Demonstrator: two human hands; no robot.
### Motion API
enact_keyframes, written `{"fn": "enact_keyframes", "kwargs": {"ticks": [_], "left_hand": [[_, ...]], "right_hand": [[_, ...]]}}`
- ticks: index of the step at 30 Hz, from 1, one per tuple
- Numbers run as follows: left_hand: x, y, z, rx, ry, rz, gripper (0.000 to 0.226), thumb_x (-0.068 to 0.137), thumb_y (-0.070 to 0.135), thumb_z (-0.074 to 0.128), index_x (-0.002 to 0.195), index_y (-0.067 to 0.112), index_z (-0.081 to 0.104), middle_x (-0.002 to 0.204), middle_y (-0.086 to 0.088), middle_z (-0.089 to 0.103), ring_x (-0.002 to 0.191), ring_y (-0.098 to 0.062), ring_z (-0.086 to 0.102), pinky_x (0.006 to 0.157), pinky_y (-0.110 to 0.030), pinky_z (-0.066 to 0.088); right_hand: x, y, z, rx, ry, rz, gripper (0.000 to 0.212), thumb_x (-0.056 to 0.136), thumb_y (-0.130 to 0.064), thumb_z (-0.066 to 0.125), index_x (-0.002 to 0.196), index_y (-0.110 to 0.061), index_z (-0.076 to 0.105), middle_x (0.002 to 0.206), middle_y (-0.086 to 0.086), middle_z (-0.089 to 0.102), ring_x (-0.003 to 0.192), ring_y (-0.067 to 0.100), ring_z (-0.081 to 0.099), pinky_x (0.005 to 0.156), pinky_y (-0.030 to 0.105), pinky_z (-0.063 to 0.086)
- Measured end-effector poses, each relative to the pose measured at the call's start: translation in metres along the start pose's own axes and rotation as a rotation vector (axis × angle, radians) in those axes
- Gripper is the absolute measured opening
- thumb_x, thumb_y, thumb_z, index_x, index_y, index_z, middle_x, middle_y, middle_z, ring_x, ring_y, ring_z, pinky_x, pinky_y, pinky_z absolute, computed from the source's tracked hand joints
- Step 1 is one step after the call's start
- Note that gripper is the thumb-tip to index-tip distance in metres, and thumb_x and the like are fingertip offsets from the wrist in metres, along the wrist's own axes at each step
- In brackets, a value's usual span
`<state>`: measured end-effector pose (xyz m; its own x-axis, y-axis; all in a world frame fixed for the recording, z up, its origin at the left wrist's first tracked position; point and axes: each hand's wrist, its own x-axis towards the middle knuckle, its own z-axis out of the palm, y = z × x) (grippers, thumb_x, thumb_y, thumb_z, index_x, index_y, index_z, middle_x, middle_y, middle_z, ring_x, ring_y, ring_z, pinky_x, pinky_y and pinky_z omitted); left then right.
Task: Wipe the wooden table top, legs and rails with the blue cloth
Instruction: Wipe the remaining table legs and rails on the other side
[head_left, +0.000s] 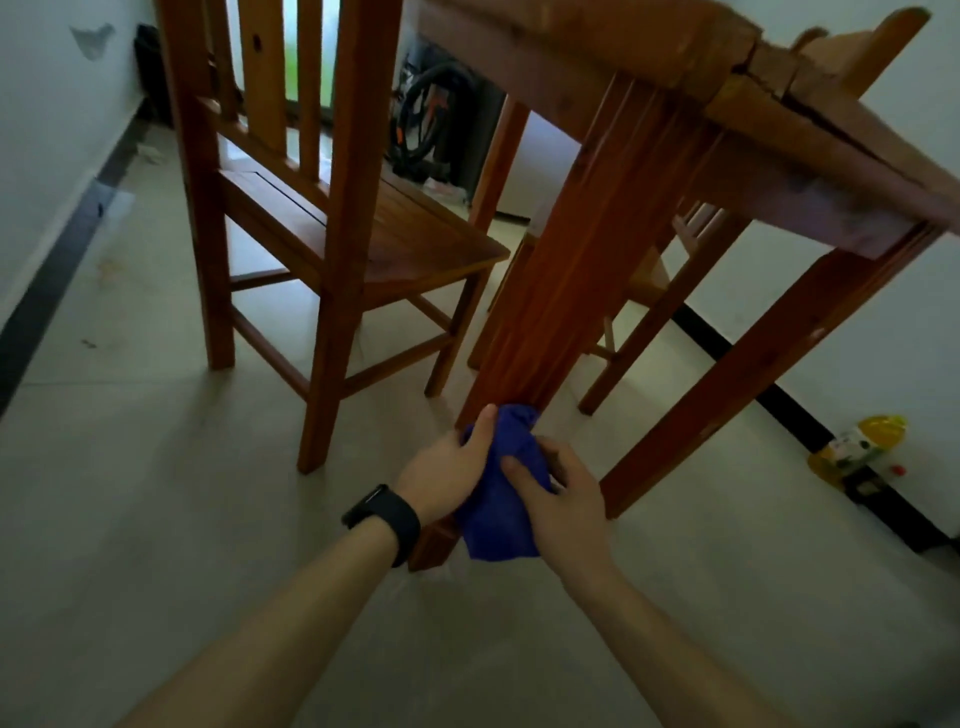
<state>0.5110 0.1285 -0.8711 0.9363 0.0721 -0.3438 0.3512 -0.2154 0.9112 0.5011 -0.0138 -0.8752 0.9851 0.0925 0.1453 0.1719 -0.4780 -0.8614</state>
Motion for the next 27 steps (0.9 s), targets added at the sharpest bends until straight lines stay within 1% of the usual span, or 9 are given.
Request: {"fn": "enact_keyframes", "kwargs": {"ticks": [4,7,10,12,15,18,21,25,27], "left_hand": [[-0.019,0.017,-0.017,-0.455,-0.128,0.021,0.035,0.097,0.057,0.041,0.100,0.027,0.060,0.104,-0.005,0.069,0.098,-0.023,0.066,0.096,-0.045,0.051],[-0.027,0.036,-0.044,-0.611,0.122,0.118,0.026,0.098,0.044,0.050,0.115,0.024,0.048,0.104,0.002,0.060,0.093,-0.018,0.064,0.082,-0.039,0.053],[-0.031,0.063,-0.071,-0.715,0.428,0.451,0.025,0.097,0.039,0.055,0.117,0.028,0.047,0.105,0.011,0.057,0.088,-0.005,0.064,0.068,-0.021,0.051],[-0.032,0.084,-0.081,-0.699,0.574,0.694,0.030,0.095,0.037,0.060,0.119,0.031,0.045,0.112,0.017,0.056,0.097,0.002,0.062,0.073,-0.013,0.052],[-0.019,0.096,-0.057,-0.563,0.549,0.872,0.036,0.093,0.039,0.062,0.124,0.038,0.045,0.123,0.016,0.053,0.112,0.000,0.056,0.089,-0.018,0.050],[0.012,0.060,-0.004,-0.078,0.514,0.783,0.052,0.094,0.049,0.052,0.142,0.042,0.035,0.143,0.002,0.042,0.125,-0.016,0.046,0.099,-0.035,0.046],[0.038,-0.012,0.014,0.208,0.485,0.591,0.062,0.095,0.037,0.055,0.149,0.039,0.026,0.145,-0.006,0.035,0.124,-0.024,0.044,0.101,-0.042,0.044],[0.050,-0.088,-0.010,0.281,0.095,0.277,0.048,0.103,0.030,0.043,0.149,0.032,0.029,0.125,0.000,0.052,0.088,-0.007,0.054,0.078,-0.026,0.051],[0.052,-0.088,-0.026,0.284,0.172,0.253,0.041,0.103,0.034,0.042,0.143,0.030,0.036,0.106,0.008,0.056,0.075,-0.002,0.052,0.068,-0.022,0.046]], "right_hand": [[-0.005,-0.021,0.007,0.064,-0.218,-0.094,0.020,0.096,-0.038,0.056,0.111,-0.035,0.069,0.110,-0.014,0.070,0.103,0.009,0.066,0.088,0.037,0.056],[0.008,-0.043,-0.001,0.118,-0.154,-0.146,0.036,0.088,-0.047,0.054,0.122,-0.040,0.062,0.131,-0.016,0.055,0.117,-0.002,0.054,0.094,0.031,0.050],[0.030,-0.067,-0.013,0.148,0.187,-0.147,0.057,0.082,-0.057,0.052,0.136,-0.039,0.046,0.137,-0.015,0.045,0.121,-0.003,0.048,0.091,0.023,0.045],[0.046,-0.077,-0.017,0.233,0.208,-0.120,0.074,0.082,-0.061,0.054,0.148,-0.040,0.027,0.148,-0.015,0.038,0.132,0.006,0.043,0.101,0.032,0.044],[0.057,-0.084,-0.013,0.376,0.112,-0.072,0.063,0.096,-0.050,0.046,0.151,-0.047,0.016,0.151,-0.013,0.040,0.134,0.011,0.045,0.106,0.037,0.043],[0.057,-0.085,-0.013,0.376,0.149,-0.069,0.054,0.100,-0.049,0.035,0.151,-0.042,0.023,0.149,-0.010,0.044,0.134,0.014,0.046,0.111,0.042,0.039],[0.058,-0.085,-0.016,0.365,0.138,-0.048,0.055,0.098,-0.051,0.033,0.151,-0.042,0.023,0.152,-0.010,0.040,0.137,0.017,0.043,0.114,0.047,0.035],[0.056,-0.085,-0.014,0.368,0.144,-0.064,0.050,0.103,-0.043,0.030,0.152,-0.042,0.022,0.152,-0.014,0.040,0.139,0.015,0.040,0.116,0.046,0.032],[0.056,-0.084,-0.014,0.359,0.116,-0.078,0.050,0.102,-0.043,0.030,0.152,-0.043,0.023,0.152,-0.014,0.040,0.139,0.014,0.040,0.116,0.044,0.032]]}}
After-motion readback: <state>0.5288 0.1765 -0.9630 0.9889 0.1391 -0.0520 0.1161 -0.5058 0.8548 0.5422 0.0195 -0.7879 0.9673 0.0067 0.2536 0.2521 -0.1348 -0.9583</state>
